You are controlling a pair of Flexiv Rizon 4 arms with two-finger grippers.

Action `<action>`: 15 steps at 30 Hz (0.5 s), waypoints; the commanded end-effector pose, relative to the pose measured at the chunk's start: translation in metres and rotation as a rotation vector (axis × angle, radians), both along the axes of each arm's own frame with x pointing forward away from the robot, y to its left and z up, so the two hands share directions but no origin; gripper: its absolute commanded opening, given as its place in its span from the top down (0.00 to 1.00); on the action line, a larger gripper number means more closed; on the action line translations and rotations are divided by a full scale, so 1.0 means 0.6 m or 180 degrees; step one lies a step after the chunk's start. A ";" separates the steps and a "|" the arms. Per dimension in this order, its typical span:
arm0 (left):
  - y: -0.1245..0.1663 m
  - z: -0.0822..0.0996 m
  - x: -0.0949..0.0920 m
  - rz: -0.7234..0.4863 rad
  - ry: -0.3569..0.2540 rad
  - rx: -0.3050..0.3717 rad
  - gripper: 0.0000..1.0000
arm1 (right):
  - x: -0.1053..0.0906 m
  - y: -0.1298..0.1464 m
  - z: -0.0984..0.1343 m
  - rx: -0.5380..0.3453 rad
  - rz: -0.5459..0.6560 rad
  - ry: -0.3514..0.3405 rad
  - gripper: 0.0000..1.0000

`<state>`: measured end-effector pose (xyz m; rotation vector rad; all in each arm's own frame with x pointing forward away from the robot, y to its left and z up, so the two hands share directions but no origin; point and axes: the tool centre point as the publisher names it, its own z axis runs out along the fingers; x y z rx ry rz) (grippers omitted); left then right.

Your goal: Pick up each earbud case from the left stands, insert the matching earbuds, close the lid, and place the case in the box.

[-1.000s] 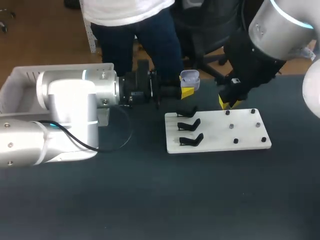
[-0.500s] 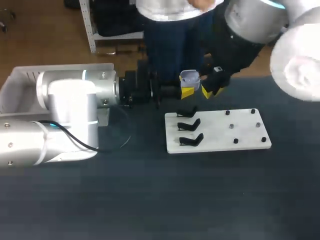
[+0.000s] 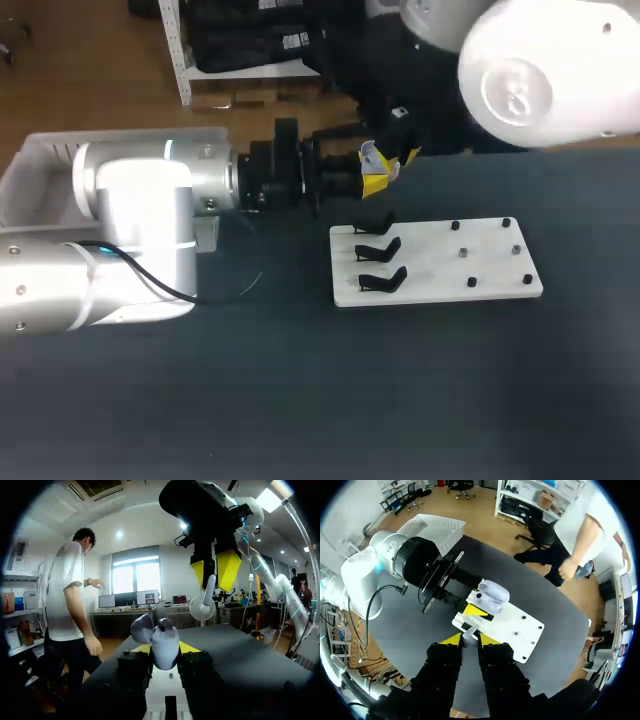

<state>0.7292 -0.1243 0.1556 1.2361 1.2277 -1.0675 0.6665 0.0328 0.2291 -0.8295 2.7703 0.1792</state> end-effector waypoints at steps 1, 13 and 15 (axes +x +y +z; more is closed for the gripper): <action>-0.001 -0.002 -0.003 0.0024 -0.0015 -0.0014 1.00 | 0.014 0.008 -0.001 -0.0108 -0.0008 0.0113 1.00; -0.001 -0.002 -0.003 0.0024 -0.0015 -0.0014 1.00 | 0.038 0.021 -0.005 -0.0162 -0.0037 0.0015 1.00; -0.001 -0.002 -0.003 0.0024 -0.0015 -0.0014 1.00 | 0.042 0.023 -0.005 -0.0170 -0.0036 -0.0003 1.00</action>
